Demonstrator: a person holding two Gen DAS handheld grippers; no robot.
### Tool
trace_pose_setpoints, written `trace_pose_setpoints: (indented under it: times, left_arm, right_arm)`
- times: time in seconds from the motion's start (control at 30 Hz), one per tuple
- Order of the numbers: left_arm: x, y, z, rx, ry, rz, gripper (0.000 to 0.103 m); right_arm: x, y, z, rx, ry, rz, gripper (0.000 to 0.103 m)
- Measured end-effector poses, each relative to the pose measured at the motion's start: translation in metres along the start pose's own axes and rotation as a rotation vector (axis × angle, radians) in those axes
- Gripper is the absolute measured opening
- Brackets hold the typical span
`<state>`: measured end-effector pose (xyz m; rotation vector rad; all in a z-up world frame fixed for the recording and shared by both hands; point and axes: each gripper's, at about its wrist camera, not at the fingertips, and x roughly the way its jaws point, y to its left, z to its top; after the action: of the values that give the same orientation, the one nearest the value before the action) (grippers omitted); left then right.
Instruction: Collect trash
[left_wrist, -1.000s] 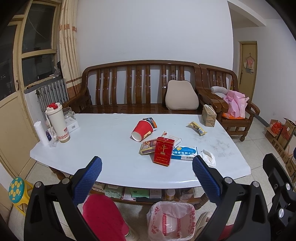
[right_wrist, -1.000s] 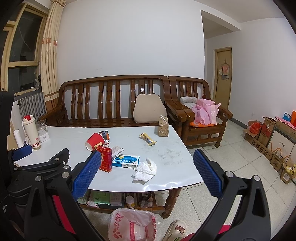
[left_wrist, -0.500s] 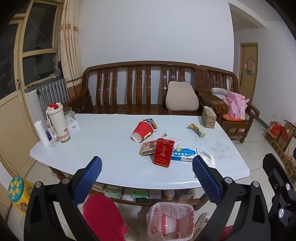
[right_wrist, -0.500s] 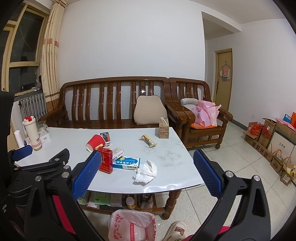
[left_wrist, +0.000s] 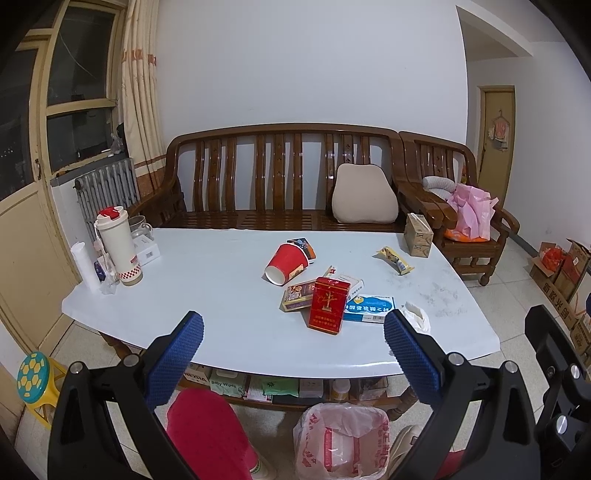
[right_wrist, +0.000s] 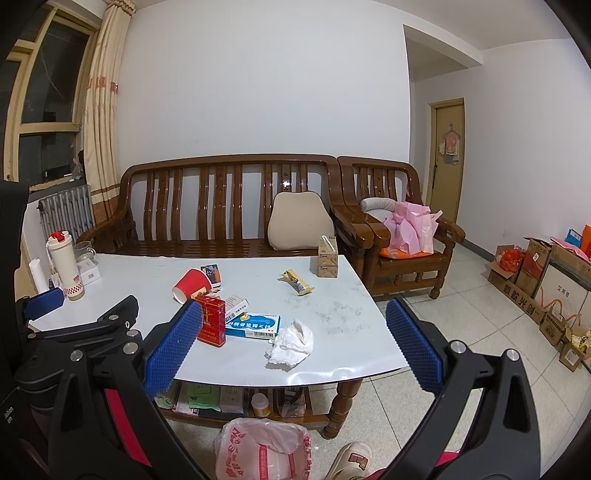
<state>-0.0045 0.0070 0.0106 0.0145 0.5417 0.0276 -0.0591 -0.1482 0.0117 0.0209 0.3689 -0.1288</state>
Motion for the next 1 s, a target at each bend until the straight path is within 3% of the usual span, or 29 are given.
trace_pose_setpoints:
  times: [0.67, 0.83, 1.0]
  left_arm:
    - [0.003, 0.002, 0.007, 0.005, -0.008, 0.012, 0.095]
    - [0.02, 0.011, 0.018, 0.038, 0.066, -0.059, 0.095]
    - [0.042, 0.041, 0.039, 0.028, 0.086, -0.117, 0.095]
  right_arm:
    - [0.005, -0.004, 0.01, -0.009, 0.0, 0.013, 0.098]
    - [0.025, -0.01, 0.019, -0.037, 0.017, 0.034, 0.098]
    - [0.047, -0.019, 0.024, -0.058, 0.045, 0.045, 0.098]
